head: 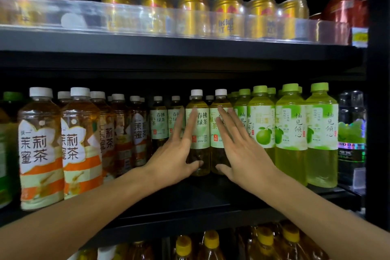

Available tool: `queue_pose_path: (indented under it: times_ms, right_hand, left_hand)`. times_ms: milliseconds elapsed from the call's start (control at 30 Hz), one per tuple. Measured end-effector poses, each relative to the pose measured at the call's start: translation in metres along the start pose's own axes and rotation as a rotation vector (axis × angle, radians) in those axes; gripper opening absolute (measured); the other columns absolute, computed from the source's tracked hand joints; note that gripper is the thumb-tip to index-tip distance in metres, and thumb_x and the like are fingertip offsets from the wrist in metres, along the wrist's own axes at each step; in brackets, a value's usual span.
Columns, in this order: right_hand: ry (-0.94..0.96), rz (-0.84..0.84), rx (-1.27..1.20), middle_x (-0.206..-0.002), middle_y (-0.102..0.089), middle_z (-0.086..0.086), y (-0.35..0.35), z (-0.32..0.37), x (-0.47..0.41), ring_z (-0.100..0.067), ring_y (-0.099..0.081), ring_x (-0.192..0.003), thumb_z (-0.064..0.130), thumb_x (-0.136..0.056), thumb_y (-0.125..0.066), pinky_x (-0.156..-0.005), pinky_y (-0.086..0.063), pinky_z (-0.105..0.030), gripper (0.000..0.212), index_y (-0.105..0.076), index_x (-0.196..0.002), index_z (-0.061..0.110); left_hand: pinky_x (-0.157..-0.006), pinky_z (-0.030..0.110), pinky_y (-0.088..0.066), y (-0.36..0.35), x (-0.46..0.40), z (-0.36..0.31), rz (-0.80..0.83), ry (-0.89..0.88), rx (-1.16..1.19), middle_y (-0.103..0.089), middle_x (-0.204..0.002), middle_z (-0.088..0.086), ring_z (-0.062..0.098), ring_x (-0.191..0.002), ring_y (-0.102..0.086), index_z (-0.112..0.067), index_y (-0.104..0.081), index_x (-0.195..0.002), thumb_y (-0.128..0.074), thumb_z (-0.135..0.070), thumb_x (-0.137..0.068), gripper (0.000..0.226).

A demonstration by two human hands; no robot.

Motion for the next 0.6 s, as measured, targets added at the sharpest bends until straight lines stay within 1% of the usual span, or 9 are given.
queue_pose_path:
  times_ms: [33, 67, 133, 167, 233, 300, 433, 500, 600]
  right_hand:
    - [0.014, 0.011, -0.009, -0.166, 0.023, -0.007, 0.0, 0.0, 0.005, -0.025, 0.021, -0.153, 0.049, -0.087, -0.07, -0.126, -0.006, -0.042, 0.109, -0.001, -0.16, 0.006]
    - [0.032, 0.023, -0.018, -0.166, 0.024, -0.007, -0.001, 0.001, 0.01, -0.025, 0.021, -0.153, 0.05, -0.091, -0.065, -0.127, -0.006, -0.042, 0.104, -0.002, -0.16, 0.006]
    - [0.05, 0.043, -0.047, -0.165, 0.027, -0.006, -0.001, 0.001, 0.017, -0.023, 0.022, -0.153, 0.05, -0.096, -0.057, -0.127, -0.008, -0.04, 0.095, -0.002, -0.161, 0.008]
    - [0.047, 0.057, -0.064, -0.164, 0.03, -0.005, -0.001, 0.0, 0.018, -0.022, 0.022, -0.153, 0.049, -0.097, -0.054, -0.127, -0.011, -0.039, 0.093, 0.0, -0.161, 0.008]
    - [0.045, 0.078, -0.087, -0.163, 0.034, -0.003, -0.001, 0.0, 0.018, -0.021, 0.023, -0.153, 0.048, -0.099, -0.053, -0.125, -0.021, -0.037, 0.091, 0.001, -0.161, 0.009]
    - [0.048, 0.096, -0.09, -0.161, 0.037, -0.004, -0.003, 0.002, 0.016, -0.022, 0.025, -0.152, 0.049, -0.099, -0.053, -0.121, -0.031, -0.036, 0.092, 0.002, -0.161, 0.009]
    - [0.041, 0.162, -0.082, -0.159, 0.04, -0.006, -0.009, 0.005, 0.015, -0.026, 0.026, -0.152, 0.051, -0.097, -0.055, -0.117, -0.038, -0.038, 0.096, 0.002, -0.16, 0.008]
    - [0.037, 0.179, -0.125, -0.161, 0.035, -0.006, -0.009, 0.005, 0.015, -0.025, 0.022, -0.153, 0.051, -0.097, -0.055, -0.117, -0.036, -0.038, 0.096, 0.002, -0.16, 0.008]
    - [0.078, 0.151, -0.198, -0.166, 0.021, -0.007, -0.003, 0.004, 0.02, -0.023, 0.013, -0.155, 0.052, -0.098, -0.053, -0.122, -0.024, -0.036, 0.092, -0.001, -0.16, 0.009]
  left_hand:
    - [-0.072, 0.015, -0.054, 0.001, 0.006, -0.008, -0.015, -0.071, -0.108, 0.042, -0.159, -0.012, 0.031, -0.152, -0.026, -0.043, 0.037, -0.148, -0.073, -0.039, -0.09, 0.125]
    - [-0.073, 0.016, -0.056, 0.002, 0.011, -0.016, -0.017, -0.146, -0.197, 0.045, -0.156, -0.015, 0.031, -0.157, -0.005, -0.041, 0.031, -0.152, -0.07, -0.043, -0.091, 0.118]
    - [-0.094, 0.026, -0.057, -0.004, 0.017, -0.021, 0.041, -0.213, -0.345, 0.048, -0.154, -0.017, 0.022, -0.151, 0.032, -0.036, 0.017, -0.159, -0.061, -0.051, -0.095, 0.102]
    - [-0.103, 0.029, -0.052, -0.007, 0.018, -0.02, 0.075, -0.214, -0.412, 0.048, -0.154, -0.016, 0.02, -0.147, 0.04, -0.034, 0.011, -0.161, -0.056, -0.054, -0.096, 0.095]
    - [-0.107, 0.032, -0.048, -0.011, 0.016, -0.017, 0.106, -0.195, -0.496, 0.049, -0.154, -0.014, 0.02, -0.145, 0.043, -0.033, 0.006, -0.162, -0.053, -0.056, -0.097, 0.091]
    - [-0.105, 0.032, -0.05, -0.013, 0.014, -0.017, 0.117, -0.18, -0.509, 0.049, -0.154, -0.014, 0.021, -0.145, 0.044, -0.033, 0.007, -0.162, -0.053, -0.055, -0.098, 0.091]
    - [-0.102, 0.034, -0.055, -0.015, 0.012, -0.017, 0.123, -0.164, -0.443, 0.048, -0.154, -0.015, 0.018, -0.145, 0.043, -0.031, 0.011, -0.161, -0.056, -0.049, -0.098, 0.093]
    - [-0.111, 0.037, -0.047, -0.015, 0.014, -0.016, 0.119, -0.149, -0.421, 0.046, -0.156, -0.015, 0.014, -0.147, 0.04, -0.03, 0.008, -0.162, -0.056, -0.05, -0.099, 0.092]
    - [-0.125, 0.034, -0.021, -0.016, 0.023, -0.014, 0.142, -0.133, -0.405, 0.036, -0.161, -0.016, 0.007, -0.15, 0.032, -0.031, 0.002, -0.163, -0.049, -0.058, -0.099, 0.086]
Point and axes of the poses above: each hand's wrist, its own x-axis away from the middle knuckle, its own y-axis out of the back of the hand, z = x × y, the point moved 9 cm from there along -x, towards the middle knuckle
